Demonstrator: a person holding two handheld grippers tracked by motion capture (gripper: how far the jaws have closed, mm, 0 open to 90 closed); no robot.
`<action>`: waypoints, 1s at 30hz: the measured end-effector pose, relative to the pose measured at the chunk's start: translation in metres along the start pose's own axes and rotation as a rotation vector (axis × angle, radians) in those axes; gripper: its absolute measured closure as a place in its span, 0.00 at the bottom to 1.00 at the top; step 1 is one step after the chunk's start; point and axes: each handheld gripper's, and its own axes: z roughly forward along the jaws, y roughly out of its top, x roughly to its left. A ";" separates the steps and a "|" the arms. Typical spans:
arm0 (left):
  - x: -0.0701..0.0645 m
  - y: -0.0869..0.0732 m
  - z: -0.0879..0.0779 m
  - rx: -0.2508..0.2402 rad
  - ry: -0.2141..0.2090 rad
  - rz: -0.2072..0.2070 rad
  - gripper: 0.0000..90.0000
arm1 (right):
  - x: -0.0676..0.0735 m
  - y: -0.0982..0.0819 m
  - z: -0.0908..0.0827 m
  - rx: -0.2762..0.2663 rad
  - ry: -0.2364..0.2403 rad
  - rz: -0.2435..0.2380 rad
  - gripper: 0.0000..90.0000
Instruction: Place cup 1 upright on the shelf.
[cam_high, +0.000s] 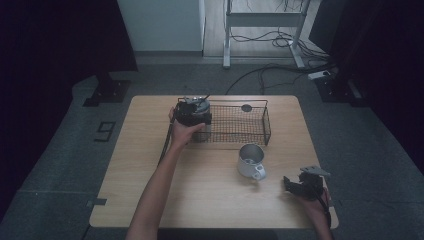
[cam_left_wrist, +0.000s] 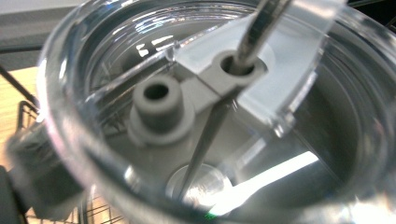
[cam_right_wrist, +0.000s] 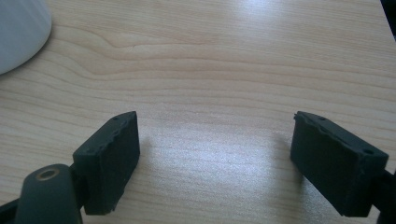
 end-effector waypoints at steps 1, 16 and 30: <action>0.000 0.000 -0.002 -0.003 0.006 0.004 0.00 | 0.000 0.000 0.000 0.000 0.000 0.000 0.17; 0.002 -0.007 -0.034 -0.044 0.023 0.030 0.00 | 0.000 0.000 0.000 0.000 -0.001 0.000 0.17; 0.017 -0.028 -0.071 -0.105 -0.065 -0.022 0.02 | 0.000 0.000 0.000 0.000 -0.003 0.001 0.17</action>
